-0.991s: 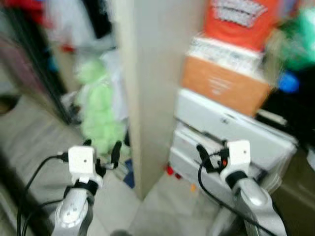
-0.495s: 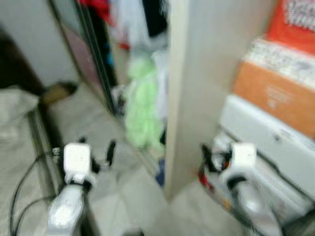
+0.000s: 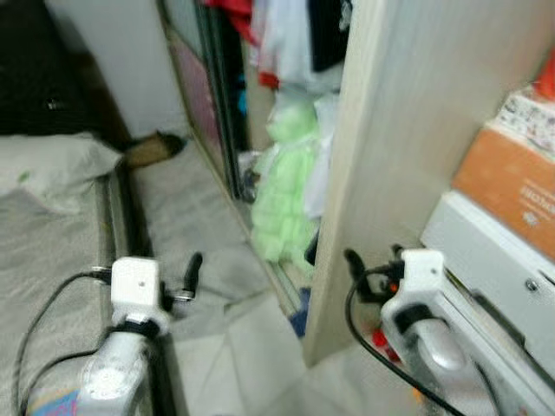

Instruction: Clean up the room

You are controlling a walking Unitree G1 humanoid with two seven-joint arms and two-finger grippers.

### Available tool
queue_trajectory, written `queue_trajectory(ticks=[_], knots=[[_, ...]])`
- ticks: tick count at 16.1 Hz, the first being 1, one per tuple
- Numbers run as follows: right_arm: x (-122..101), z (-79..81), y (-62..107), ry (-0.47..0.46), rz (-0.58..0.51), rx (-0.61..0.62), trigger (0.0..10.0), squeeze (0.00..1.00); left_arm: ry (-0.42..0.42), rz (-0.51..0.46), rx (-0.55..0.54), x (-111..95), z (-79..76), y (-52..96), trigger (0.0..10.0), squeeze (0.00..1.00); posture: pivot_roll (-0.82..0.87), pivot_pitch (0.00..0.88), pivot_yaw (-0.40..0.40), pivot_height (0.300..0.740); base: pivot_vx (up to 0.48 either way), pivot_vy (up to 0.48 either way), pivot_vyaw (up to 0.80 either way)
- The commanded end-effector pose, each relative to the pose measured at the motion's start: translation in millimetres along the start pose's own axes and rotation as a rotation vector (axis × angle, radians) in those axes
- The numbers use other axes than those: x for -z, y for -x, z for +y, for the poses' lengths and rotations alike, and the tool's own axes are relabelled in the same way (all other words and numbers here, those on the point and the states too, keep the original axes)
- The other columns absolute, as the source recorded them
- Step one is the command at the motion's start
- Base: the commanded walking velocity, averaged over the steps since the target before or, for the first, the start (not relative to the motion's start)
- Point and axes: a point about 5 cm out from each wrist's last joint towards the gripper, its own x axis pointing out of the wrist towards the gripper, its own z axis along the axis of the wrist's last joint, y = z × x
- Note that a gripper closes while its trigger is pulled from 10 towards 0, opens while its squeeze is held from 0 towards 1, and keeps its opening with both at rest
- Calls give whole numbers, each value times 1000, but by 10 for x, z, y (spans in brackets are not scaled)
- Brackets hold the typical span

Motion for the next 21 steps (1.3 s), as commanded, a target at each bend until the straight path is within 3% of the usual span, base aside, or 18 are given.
queue_trajectory(ticks=[1, 7, 9, 10, 12, 16, 21], knots=[[-22, 22, -33, -7, 0, -19, 10000, 0, -18, 5, -7, -9, 33, 18, 10000, 0, 3, 34, -18, 740, 0, 0, 800], [-31, 31, -50, -7, 40, -84, 10000, 0, -13, 2, -47, -24, 4, 5, 10000, 0, -17, 47, -37, 740, 0, 0, 200], [43, 60, 84, 23, 98, -198, 10000, 0, -3, 1, -22, -33, -13, -19, 10000, 0, -30, 52, -31, 740, 0, 0, 0], [110, 84, 204, 32, 171, -351, 10000, 0, 2, 6, -16, -30, -11, -37, 10000, 0, -41, 55, -26, 740, 0, 0, 0], [120, 98, 283, 18, 218, -475, 10000, 0, 2, 8, -3, -27, -27, -56, 10000, 0, -49, 55, -22, 740, 0, 0, 0], [19, 141, 177, 3, 163, -498, 10000, 0, -3, 8, 2, -32, -27, -77, 10000, 0, -35, 52, -19, 740, 0, 0, 600], [45, 257, 234, 11, 204, -646, 10000, 0, -14, 8, 3, -38, -14, -84, 10000, 0, -32, 52, -15, 740, 0, 0, 800]])
